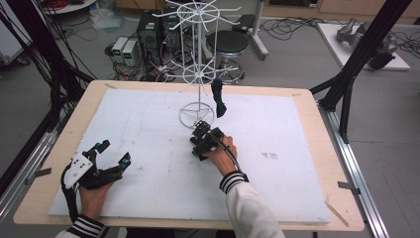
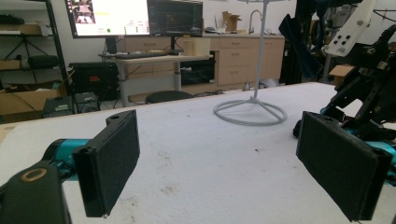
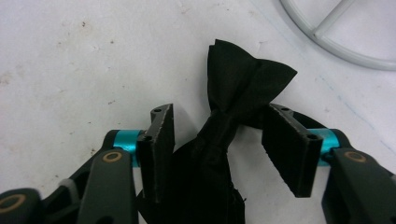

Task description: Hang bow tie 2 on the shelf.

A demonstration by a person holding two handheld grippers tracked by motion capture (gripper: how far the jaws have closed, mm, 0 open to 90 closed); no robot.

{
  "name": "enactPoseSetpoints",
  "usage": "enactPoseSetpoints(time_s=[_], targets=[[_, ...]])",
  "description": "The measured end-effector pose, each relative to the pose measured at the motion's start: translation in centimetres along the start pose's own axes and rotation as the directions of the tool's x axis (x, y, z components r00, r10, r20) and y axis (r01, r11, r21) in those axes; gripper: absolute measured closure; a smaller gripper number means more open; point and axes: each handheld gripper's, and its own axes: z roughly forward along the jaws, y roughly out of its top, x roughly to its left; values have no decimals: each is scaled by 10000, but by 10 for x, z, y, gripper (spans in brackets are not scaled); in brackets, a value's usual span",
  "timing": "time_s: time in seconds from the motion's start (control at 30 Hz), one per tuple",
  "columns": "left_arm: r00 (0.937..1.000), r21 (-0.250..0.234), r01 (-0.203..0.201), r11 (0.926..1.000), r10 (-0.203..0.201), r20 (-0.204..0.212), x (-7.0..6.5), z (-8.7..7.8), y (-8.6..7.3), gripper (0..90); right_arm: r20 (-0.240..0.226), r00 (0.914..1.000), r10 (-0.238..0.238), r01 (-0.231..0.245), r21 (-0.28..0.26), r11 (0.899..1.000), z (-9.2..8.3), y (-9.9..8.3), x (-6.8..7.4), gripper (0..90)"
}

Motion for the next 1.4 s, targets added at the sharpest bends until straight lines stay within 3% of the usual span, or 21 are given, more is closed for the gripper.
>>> enactPoseSetpoints(time_s=[0.3, 0.4, 0.47, 0.6, 0.7, 1.17, 1.4], targets=[[10000, -7, -11, 10000, 11, 10, 0, 0, 0, 139, -186, 9992, 343, -344, -49, 9994, -1, -1, -1, 547], [10000, -12, 6, 10000, -6, -1, 0, 0, 0, 139, -156, 9989, 431, -431, -42, 9991, -2, -1, -2, 612], [10000, -9, -16, 10000, 16, -3, 0, 0, 0, 139, -111, 9982, 593, -594, -42, 9982, -3, -1, -2, 726], [10000, -16, -8, 10000, 8, 1, 0, 0, 0, 139, -174, 9986, 506, -507, -44, 9987, -3, -1, -2, 758], [10000, -10, -14, 10000, 14, 6, 0, 0, 0, 139, -349, 9979, 552, -558, -154, 9983, -4, -1, -1, 760], [10000, -8, -2, 10000, 2, 10, 0, 0, 0, 139, -392, 9991, 131, -168, -945, 9954, -20, -2, 8, 760], [10000, 5, -18, 10000, 18, 15, 0, 0, 0, 139, -415, 9990, 157, -213, -1370, 9903, -30, -9, 10, 759]])
